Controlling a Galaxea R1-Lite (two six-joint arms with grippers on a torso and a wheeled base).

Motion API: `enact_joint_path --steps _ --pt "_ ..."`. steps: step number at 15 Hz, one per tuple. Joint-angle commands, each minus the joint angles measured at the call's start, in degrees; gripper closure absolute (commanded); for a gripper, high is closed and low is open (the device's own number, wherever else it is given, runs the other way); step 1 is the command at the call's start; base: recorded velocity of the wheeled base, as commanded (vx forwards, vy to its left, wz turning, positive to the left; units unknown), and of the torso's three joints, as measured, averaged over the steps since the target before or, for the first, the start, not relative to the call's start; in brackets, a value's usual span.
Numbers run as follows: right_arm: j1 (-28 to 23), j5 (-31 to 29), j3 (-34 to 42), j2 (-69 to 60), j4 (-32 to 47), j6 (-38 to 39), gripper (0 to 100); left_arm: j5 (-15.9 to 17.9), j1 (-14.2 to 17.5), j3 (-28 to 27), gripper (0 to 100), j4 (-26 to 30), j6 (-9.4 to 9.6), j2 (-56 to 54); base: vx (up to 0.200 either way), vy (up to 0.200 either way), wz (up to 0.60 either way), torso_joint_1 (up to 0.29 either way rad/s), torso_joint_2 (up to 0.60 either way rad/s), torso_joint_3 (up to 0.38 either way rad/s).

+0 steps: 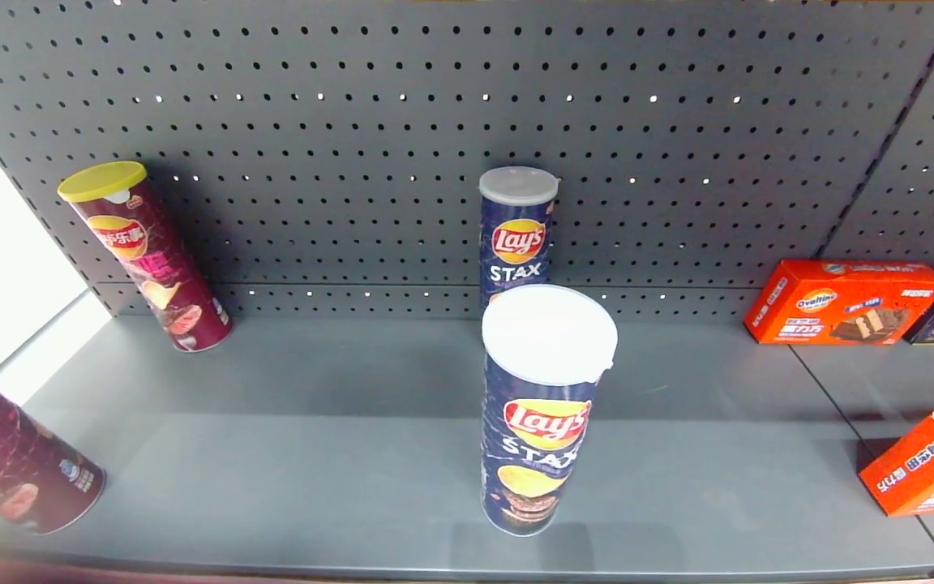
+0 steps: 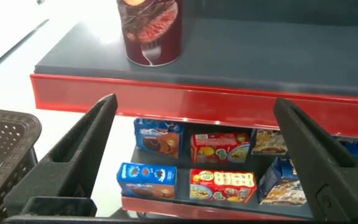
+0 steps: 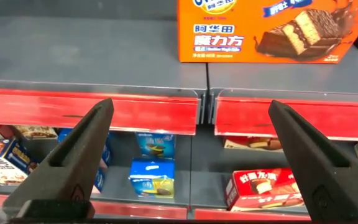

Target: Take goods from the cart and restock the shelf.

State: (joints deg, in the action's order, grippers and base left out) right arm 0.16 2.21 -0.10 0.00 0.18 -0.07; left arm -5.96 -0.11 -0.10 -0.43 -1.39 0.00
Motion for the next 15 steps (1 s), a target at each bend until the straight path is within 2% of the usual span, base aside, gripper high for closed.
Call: enact_joint_path --steps 1,2,4,15 --pt "0.0 0.0 0.0 0.0 0.0 0.0 0 0.0 0.0 0.0 0 0.0 0.07 0.0 0.0 0.0 0.0 0.0 0.0 0.0" --pt "0.0 0.0 0.0 0.0 0.0 0.0 0 0.0 0.0 0.0 0 0.0 -0.02 0.0 0.0 0.0 0.0 0.0 0.0 0.0" --pt "0.0 0.0 0.0 0.0 0.0 0.0 0 0.0 0.0 0.0 0 0.0 -0.02 0.0 0.0 -0.2 0.0 0.0 0.0 0.002" --pt "0.0 0.0 0.0 0.0 0.0 0.0 0 0.1 0.0 0.0 0 0.0 -0.02 0.0 0.0 0.0 0.0 0.0 0.0 0.0"
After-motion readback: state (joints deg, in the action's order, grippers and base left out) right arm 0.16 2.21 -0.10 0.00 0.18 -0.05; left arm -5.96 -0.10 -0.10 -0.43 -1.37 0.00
